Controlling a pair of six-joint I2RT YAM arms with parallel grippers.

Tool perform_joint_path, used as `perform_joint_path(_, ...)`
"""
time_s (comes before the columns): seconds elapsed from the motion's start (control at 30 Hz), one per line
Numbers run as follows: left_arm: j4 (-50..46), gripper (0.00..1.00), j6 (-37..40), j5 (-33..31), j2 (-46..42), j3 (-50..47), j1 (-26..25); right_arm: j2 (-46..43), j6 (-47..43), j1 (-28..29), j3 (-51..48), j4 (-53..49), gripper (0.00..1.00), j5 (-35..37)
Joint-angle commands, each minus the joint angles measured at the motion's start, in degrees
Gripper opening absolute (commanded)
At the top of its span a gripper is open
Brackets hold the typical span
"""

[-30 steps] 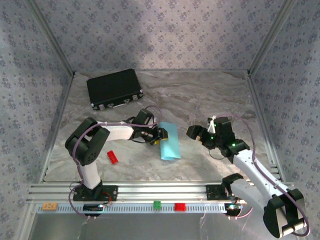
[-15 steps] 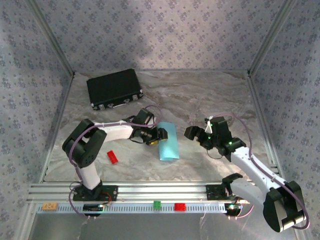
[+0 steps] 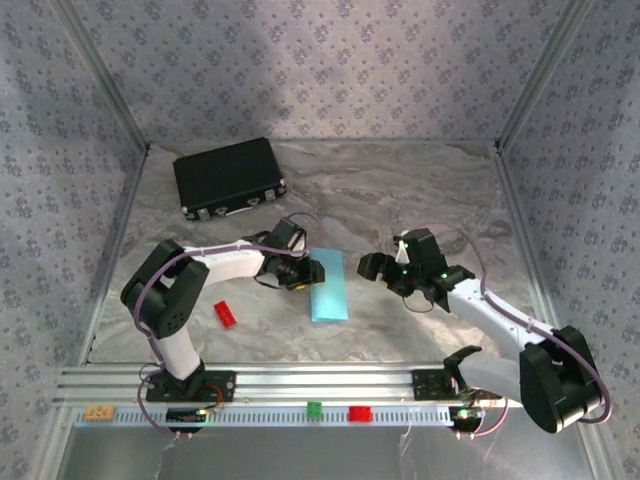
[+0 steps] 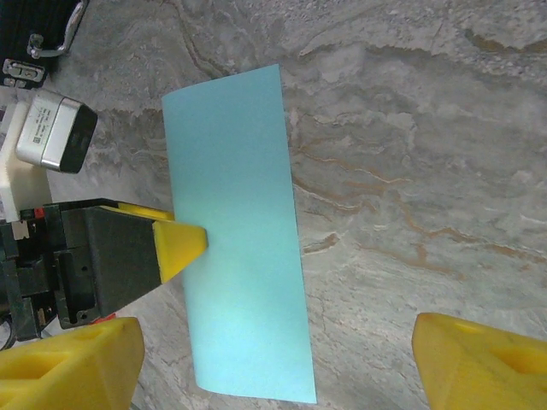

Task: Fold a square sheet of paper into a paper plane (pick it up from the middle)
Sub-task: First fold the square sheet of paper in half at the center of the table, then hold the square sheet of paper at the center of the table.

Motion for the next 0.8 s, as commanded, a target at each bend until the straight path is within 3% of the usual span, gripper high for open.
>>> perform_joint_path(0.0,-5.2,0.45,2.0,-3.3,-1.2,0.9,0.8,1.4,-0.4,0.8,1.9,1.0,0.83,1.0)
perform_joint_path(0.53,-8.4,0.46,6.1,-3.1,-0.7,1.5,1.9,3.9,-0.6,2.3,2.7,1.0,0.82,2.0)
perform_joint_path(0.77,-14.6,0.47,8.9,-5.8,2.7,4.9,2.0,3.3,-0.3,2.4,2.9,0.8,0.83,2.4)
